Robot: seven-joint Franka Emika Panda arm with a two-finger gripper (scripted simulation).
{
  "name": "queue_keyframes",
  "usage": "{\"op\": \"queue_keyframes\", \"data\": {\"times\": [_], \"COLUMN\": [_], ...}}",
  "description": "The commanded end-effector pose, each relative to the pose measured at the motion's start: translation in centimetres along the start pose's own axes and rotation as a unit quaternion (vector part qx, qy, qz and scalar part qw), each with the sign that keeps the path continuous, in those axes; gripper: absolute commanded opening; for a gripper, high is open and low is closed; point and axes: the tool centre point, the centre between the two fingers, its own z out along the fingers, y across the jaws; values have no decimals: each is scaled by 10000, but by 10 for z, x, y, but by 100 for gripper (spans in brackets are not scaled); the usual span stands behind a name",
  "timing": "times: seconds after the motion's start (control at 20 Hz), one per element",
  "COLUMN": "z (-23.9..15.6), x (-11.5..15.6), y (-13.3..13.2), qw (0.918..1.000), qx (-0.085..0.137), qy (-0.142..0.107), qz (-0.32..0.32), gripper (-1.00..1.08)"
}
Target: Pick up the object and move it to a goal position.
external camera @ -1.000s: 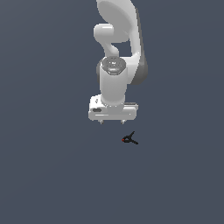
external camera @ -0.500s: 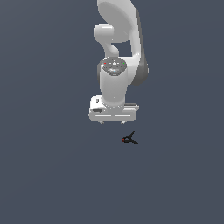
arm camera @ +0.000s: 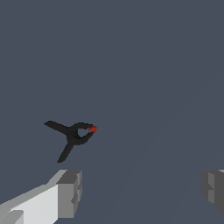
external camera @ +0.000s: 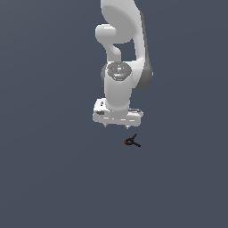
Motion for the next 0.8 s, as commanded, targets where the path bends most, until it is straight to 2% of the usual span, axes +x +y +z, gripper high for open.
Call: {"op": "queue_keyframes", "data": {"times": [0.0,0.35,0.75], "z": [3,15,29], "x": [0,2,4], "y": [-4,-16,-31], "qw": [9997,9940,9779], "qx": [9,36,54], "qy": [-4,-19,-36], "qz": [242,1094,2089], "gripper": [100,100,100]}}
